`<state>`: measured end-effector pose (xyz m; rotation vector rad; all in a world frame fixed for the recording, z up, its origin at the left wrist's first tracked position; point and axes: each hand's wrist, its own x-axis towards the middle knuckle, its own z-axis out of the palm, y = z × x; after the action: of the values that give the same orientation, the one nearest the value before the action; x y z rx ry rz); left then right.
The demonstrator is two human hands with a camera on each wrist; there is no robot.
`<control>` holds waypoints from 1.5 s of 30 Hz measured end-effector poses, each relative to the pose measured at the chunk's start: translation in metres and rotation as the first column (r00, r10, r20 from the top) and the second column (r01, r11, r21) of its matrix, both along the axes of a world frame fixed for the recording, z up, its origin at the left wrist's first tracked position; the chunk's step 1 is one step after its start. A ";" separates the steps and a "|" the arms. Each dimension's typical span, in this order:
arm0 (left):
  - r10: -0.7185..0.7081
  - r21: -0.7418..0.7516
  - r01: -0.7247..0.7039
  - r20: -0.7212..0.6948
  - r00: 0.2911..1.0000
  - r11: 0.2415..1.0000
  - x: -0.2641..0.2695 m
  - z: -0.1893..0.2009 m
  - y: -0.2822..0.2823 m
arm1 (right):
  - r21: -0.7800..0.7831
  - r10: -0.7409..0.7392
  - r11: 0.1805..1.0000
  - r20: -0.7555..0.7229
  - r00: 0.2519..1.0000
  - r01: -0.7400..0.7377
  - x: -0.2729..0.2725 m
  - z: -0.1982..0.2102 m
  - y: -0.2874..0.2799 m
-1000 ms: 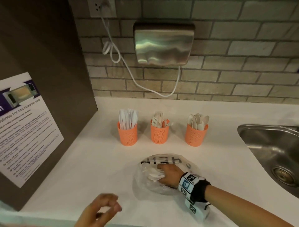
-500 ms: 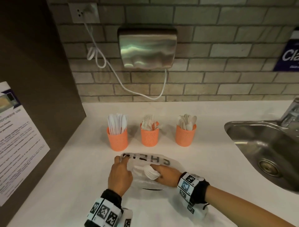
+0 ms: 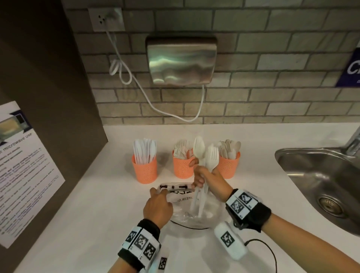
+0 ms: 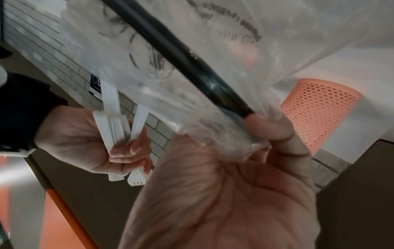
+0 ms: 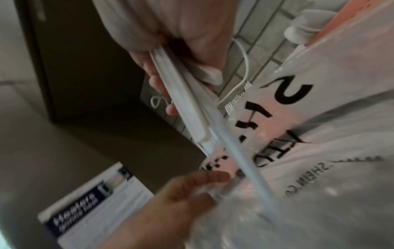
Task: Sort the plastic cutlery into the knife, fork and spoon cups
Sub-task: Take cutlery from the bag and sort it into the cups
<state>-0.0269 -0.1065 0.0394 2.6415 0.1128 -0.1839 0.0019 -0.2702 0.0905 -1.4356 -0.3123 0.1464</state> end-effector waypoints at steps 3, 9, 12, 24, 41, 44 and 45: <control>-0.037 0.017 0.038 -0.026 0.999 0.999 0.003 0.000 0.000 | 0.241 -0.040 0.967 -0.192 0.981 0.086 0.005 0.011 -0.009; -0.048 -0.246 0.138 0.340 0.939 0.960 -0.003 0.014 0.006 | 0.426 -0.104 0.862 -0.381 0.919 0.274 0.006 0.017 -0.024; 0.147 -0.613 0.206 0.474 0.868 0.762 -0.015 0.040 -0.007 | 0.465 -0.133 0.833 -0.355 0.925 0.299 0.003 0.027 -0.026; -0.212 -0.767 -0.533 -0.489 0.846 -0.358 -0.020 0.056 -0.066 | 0.383 -0.375 0.852 -0.029 0.927 0.357 -0.019 0.051 0.004; -0.012 -0.961 -0.112 -0.119 0.993 0.252 -0.013 0.058 -0.065 | 0.067 -0.292 0.952 -0.100 0.951 0.300 -0.029 0.001 0.004; 0.069 -0.883 0.176 0.228 0.971 0.434 0.004 0.074 -0.049 | 0.075 -0.064 0.994 -0.240 0.969 0.084 -0.030 -0.003 -0.008; 0.061 -0.854 0.222 0.283 0.957 0.471 0.010 0.079 -0.045 | 0.087 0.001 0.996 -0.288 0.958 0.025 -0.030 -0.004 -0.011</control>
<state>-0.0168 -0.1511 0.1186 1.5688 -0.1763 0.0975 -0.0282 -0.2811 0.0862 -1.3061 -0.0693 0.3250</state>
